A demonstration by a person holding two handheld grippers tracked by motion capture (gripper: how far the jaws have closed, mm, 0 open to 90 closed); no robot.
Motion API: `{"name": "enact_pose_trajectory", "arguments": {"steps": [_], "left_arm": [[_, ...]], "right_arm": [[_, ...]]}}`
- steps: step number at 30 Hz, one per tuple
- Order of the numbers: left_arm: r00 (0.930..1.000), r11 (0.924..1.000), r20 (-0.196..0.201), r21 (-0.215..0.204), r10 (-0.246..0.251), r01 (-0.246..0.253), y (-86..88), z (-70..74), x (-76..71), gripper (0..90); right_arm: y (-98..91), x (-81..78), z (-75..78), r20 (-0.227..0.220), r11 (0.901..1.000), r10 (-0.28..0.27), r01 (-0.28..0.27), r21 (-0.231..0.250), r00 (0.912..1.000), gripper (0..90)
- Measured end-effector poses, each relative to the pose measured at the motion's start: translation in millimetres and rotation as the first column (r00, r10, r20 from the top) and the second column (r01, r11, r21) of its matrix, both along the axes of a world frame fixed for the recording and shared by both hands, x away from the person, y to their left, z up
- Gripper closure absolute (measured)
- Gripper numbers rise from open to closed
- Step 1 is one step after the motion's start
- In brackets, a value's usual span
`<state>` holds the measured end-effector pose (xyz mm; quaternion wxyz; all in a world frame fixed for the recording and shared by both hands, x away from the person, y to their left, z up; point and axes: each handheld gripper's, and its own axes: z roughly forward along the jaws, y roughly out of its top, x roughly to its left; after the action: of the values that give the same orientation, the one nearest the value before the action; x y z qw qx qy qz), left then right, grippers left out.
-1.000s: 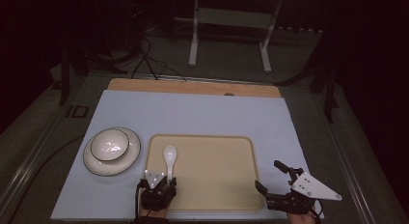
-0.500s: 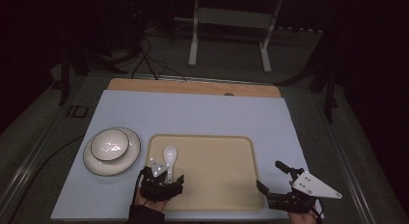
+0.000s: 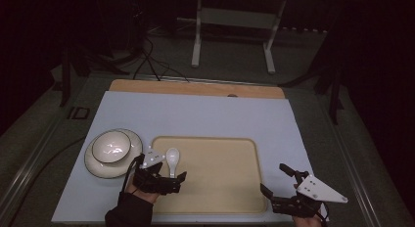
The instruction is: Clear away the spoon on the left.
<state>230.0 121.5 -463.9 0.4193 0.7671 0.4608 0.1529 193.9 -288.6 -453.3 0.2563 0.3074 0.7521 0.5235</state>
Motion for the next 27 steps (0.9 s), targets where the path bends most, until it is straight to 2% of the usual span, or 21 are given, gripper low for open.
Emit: {"name": "enact_pose_trajectory", "arguments": {"steps": [2,11,13,20,24,27], "left_arm": [[0.9997,0.9998,0.02,-0.012,-0.015,0.015,4.9,2.6,0.4,1.2],[0.9969,0.9978,0.044,-0.005,-0.065,0.066,23.9,7.9,1.7,1.2],[0.9978,0.9986,0.042,0.009,-0.052,0.052,28.7,7.7,1.3,1.2],[0.998,0.9995,0.057,0.016,-0.027,0.026,44.9,6.3,-2.2,1.2],[0.9987,1.0,0.051,0.007,0.004,-0.005,56.0,5.3,-3.4,1.2],[0.9982,0.9994,0.053,0.019,0.027,-0.029,63.1,4.5,-5.3,1.2]], "right_arm": [[0.7,0.1,-0.2,-0.003,1.0,0.003,-0.003,-0.003,1.0,11.5],[2.7,0.3,-0.7,-0.005,0.9999,0.009,-0.009,-0.011,0.9999,11.6],[3.2,0.4,-1.0,-0.008,0.9999,0.008,-0.009,-0.015,0.9999,11.6],[3.8,-0.1,-0.8,-0.007,0.9998,0.012,-0.012,-0.018,0.9999,11.6],[4.1,-0.3,-0.8,-0.005,0.9997,0.01,-0.01,-0.023,0.9999,11.6],[4.0,-0.4,-0.9,-0.004,0.9997,0.007,-0.007,-0.024,1.0,11.6]]}}
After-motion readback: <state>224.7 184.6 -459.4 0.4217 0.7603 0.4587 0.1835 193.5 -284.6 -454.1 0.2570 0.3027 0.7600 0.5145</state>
